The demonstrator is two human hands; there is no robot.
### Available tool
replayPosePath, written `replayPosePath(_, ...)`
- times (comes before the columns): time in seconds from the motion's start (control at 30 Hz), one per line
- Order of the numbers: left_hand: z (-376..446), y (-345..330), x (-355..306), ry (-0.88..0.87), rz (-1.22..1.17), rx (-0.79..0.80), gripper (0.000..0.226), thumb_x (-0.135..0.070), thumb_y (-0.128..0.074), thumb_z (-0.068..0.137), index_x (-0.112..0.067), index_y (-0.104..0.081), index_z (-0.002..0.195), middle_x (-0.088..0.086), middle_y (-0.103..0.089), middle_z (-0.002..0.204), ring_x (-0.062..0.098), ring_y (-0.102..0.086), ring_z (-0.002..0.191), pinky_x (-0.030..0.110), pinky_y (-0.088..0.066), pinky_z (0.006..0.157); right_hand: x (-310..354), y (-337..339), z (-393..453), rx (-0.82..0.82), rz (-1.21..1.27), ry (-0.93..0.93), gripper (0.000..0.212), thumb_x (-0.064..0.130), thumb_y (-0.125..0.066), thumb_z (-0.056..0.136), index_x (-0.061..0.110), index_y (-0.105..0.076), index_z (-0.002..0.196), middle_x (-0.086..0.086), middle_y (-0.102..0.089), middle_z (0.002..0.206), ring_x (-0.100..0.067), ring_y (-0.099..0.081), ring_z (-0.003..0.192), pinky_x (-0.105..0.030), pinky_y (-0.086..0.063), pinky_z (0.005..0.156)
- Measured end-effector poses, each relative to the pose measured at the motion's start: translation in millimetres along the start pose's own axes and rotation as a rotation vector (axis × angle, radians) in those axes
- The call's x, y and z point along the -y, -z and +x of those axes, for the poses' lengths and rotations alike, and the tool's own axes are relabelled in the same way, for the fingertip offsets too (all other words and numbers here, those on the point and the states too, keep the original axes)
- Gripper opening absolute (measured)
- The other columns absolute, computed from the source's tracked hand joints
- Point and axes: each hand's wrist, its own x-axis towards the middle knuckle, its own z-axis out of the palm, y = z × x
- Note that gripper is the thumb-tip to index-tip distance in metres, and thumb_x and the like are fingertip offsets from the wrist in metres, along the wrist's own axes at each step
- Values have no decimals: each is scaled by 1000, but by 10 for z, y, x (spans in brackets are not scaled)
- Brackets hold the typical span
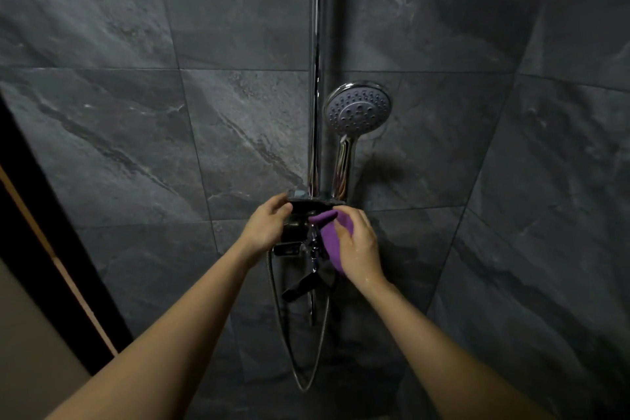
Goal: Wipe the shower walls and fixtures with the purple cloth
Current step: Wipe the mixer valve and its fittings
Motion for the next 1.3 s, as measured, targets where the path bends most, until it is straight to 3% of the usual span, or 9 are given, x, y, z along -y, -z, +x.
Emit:
replayPosePath(0.1, -80, -31, 14, -23, 10, 7, 40, -11, -44, 103, -9, -49, 142, 2, -57, 138, 12, -52, 126, 21, -36, 105, -23, 69, 162, 28, 13, -89, 17, 13, -55, 97, 21, -62, 110, 0, -60, 115, -12, -56, 108, -1, -35, 84)
replayPosePath(0.27, -172, -28, -31, 8, 7, 30, 43, -16, -44, 103, -15, -44, 147, -2, -57, 138, 12, -53, 127, 35, -37, 114, -46, 100, 249, 64, 99, -147, 16, 20, -52, 99, 35, -57, 102, -2, -64, 115, -15, -60, 109, -33, -47, 96)
replayPosePath(0.4, -245, -51, -128, -4, 95, 24, 44, -18, -44, 103, -16, -40, 147, -6, -55, 135, 6, -54, 117, 24, -40, 99, -32, 141, 306, 130, 126, -133, 11, 30, -52, 97, 30, -62, 102, -1, -68, 110, -15, -62, 107, -42, -48, 100)
replayPosePath(0.57, -352, -131, -197, -28, 217, -28, 54, -20, -51, 100, -19, -32, 151, -5, -49, 138, 5, -49, 119, 24, -38, 101, 95, 285, 361, 214, 126, -152, 13, 27, -57, 97, 22, -56, 109, -1, -66, 109, -17, -61, 105, -40, -48, 96)
replayPosePath(0.67, -422, -162, -240, -70, 312, -55, 58, -21, -53, 99, -17, -29, 153, 3, -37, 155, 17, -39, 139, 30, -32, 113, 167, 347, 371, 255, 102, -159, 18, 38, -58, 95, 22, -56, 105, 0, -66, 107, -16, -61, 100, -32, -47, 83)
replayPosePath(0.77, -519, -182, -318, -111, 394, -64, 58, -24, -53, 99, -17, -31, 152, 5, -36, 156, 19, -37, 142, 34, -31, 116, 176, 414, 365, 276, 18, -123, 24, 47, -47, 98, 25, -56, 100, 0, -64, 103, -14, -59, 94, -25, -41, 70)
replayPosePath(0.97, -661, -260, -418, -183, 499, -69, 39, -22, -51, 101, -18, -50, 139, -2, -56, 139, -2, -46, 118, -6, -32, 78, 76, 486, 355, 254, -119, -55, 33, 49, -42, 100, 20, -56, 90, -8, -63, 98, -22, -58, 91, -29, -37, 73)
replayPosePath(1.17, -723, -361, -523, -178, 519, 6, 35, -26, -48, 101, -19, -53, 135, -1, -61, 131, 11, -59, 118, 26, -47, 99, 22, 623, 284, 314, -221, -87, 40, 52, -36, 100, 18, -57, 98, -9, -62, 104, -25, -58, 98, -38, -46, 83)
replayPosePath(1.3, -728, -439, -577, -213, 541, 65, 31, -26, -48, 102, -21, -56, 131, -4, -64, 124, 9, -60, 109, 24, -47, 91, 83, 771, 186, 290, -243, -114, 39, 51, -35, 100, 18, -57, 101, -7, -61, 106, -23, -57, 99, -34, -42, 80)
